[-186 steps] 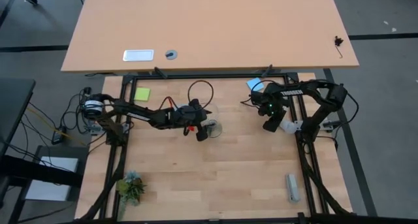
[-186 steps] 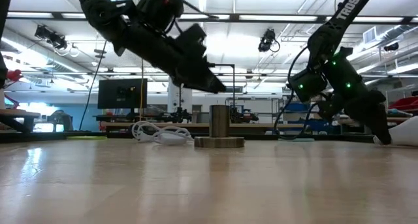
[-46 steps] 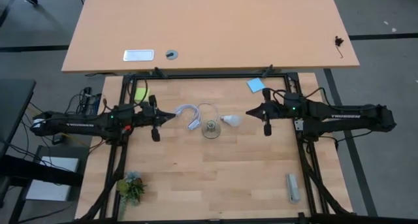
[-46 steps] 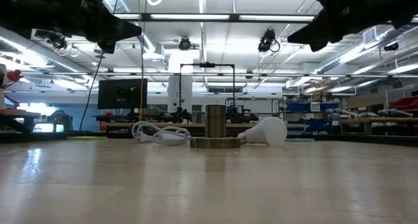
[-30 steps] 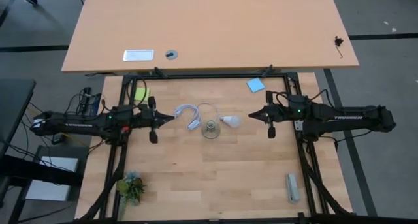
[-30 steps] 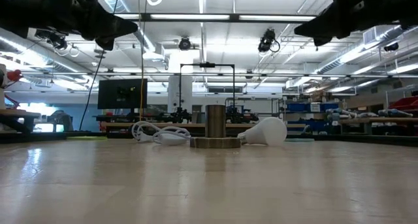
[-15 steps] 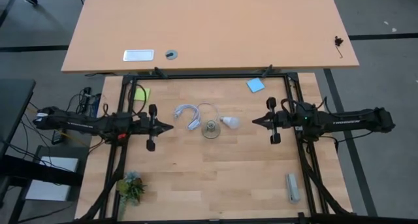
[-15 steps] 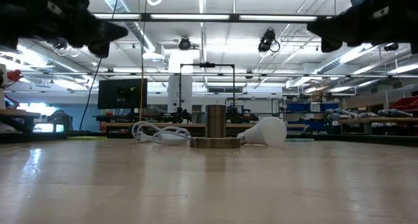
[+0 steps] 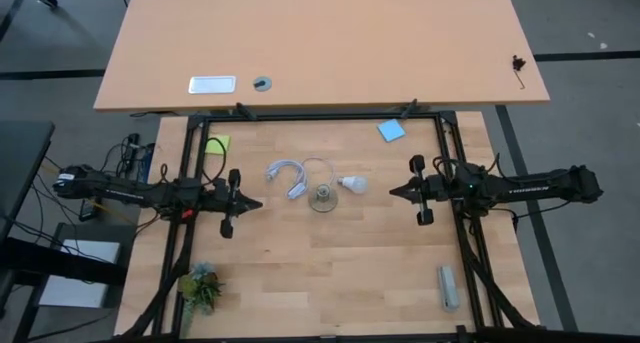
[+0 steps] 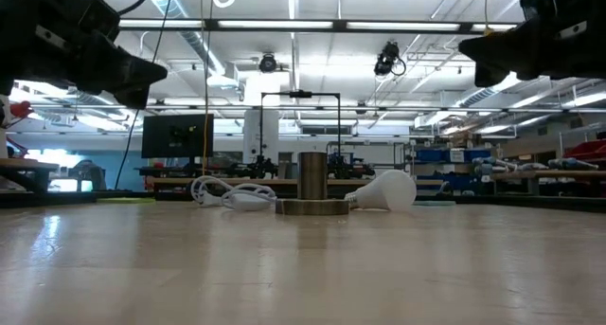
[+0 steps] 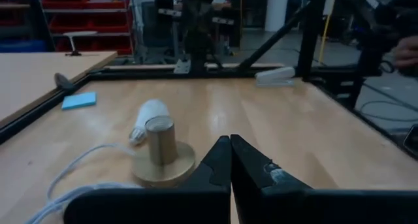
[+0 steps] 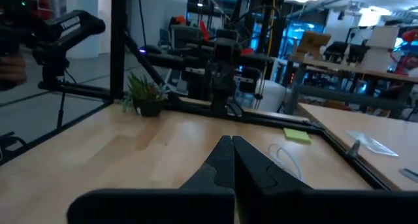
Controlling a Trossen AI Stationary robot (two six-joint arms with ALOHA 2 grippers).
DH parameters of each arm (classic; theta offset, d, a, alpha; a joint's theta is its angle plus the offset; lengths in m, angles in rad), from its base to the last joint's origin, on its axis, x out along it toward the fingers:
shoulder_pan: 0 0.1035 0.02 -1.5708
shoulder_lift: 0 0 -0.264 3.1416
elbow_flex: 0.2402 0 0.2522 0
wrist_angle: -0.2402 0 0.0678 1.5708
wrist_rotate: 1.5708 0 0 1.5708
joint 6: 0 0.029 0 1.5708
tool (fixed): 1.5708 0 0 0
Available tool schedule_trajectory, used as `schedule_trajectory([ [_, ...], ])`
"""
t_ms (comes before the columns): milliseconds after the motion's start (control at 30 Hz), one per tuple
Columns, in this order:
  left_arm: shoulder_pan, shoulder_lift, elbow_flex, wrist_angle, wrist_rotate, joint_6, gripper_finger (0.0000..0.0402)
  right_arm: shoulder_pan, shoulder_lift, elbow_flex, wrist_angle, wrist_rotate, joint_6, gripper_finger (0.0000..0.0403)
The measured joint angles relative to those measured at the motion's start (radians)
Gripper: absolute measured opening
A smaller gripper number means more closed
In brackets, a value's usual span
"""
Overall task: Screw lightbulb
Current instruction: Return to Home Position
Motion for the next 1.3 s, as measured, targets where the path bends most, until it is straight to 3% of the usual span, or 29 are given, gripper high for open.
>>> schedule_trajectory([
  [200,0.001,-0.066,-0.022,-0.053,-0.043,0.013,0.0003,0.000,-0.102,-0.044,-0.008,-0.036,0.017,0.0002],
  [500,0.004,-0.190,-0.030,-0.148,-0.043,0.011,0.0003,0.000,-0.259,-0.047,-0.162,-0.029,0.013,0.0002],
  [833,0.004,-0.427,-0.031,-0.332,-0.113,0.002,0.0003,-0.003,-0.467,-0.047,-0.357,-0.010,0.012,0.0002],
  [1300,0.004,-0.458,-0.030,-0.338,-0.123,0.023,0.0003,-0.003,-0.467,-0.046,-0.410,-0.003,0.030,0.0002],
])
